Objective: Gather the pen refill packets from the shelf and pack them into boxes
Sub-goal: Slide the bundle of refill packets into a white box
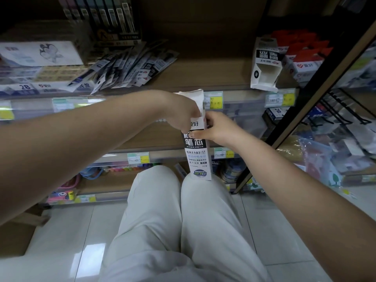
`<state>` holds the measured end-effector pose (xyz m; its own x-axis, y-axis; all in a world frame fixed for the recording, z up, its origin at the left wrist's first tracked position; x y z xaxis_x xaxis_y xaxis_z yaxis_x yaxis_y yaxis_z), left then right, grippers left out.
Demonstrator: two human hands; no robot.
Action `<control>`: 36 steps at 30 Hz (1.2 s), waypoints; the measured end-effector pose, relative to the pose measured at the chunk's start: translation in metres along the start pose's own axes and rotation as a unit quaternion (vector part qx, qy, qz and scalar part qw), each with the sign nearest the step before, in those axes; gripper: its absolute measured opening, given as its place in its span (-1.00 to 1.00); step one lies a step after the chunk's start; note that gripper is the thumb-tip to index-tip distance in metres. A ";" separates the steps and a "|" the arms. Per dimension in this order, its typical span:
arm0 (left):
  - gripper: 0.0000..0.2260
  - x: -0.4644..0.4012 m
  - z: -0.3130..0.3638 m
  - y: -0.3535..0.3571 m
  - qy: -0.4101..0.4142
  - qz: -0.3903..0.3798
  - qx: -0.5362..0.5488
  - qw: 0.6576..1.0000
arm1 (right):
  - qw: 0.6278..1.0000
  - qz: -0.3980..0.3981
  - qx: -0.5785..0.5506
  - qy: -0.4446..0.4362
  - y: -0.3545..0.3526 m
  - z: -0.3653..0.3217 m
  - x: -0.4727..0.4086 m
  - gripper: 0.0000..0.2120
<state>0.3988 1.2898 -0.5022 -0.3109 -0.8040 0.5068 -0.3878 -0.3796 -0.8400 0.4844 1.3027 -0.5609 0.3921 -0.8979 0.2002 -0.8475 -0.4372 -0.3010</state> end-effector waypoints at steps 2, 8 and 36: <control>-0.71 -0.001 0.002 0.001 -0.004 0.005 0.002 1.000 | 1.000 0.000 -0.002 0.002 0.001 0.001 -0.001 -0.57; -0.70 0.001 -0.007 0.001 0.007 0.002 0.062 0.998 | 1.000 0.009 -0.015 0.003 -0.002 0.007 -0.004 -0.60; -0.83 0.010 -0.012 0.027 -0.126 0.444 0.450 0.764 | 0.996 0.026 -0.079 0.016 -0.023 0.021 0.004 -0.63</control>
<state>0.3750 1.2768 -0.5175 0.1169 -0.9469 -0.2994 0.6684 0.2980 -0.6815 0.5127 1.3082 -0.5729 0.3361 -0.9162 0.2183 -0.9135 -0.3735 -0.1613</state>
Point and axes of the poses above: each hand's wrist, its own x-axis away from the middle knuckle, its own y-axis out of the palm, z = x × y, the point moved 7 cm from there along -x, towards the middle knuckle, and after that the axes turned 12 degrees about -x, right-handed, at the moved point
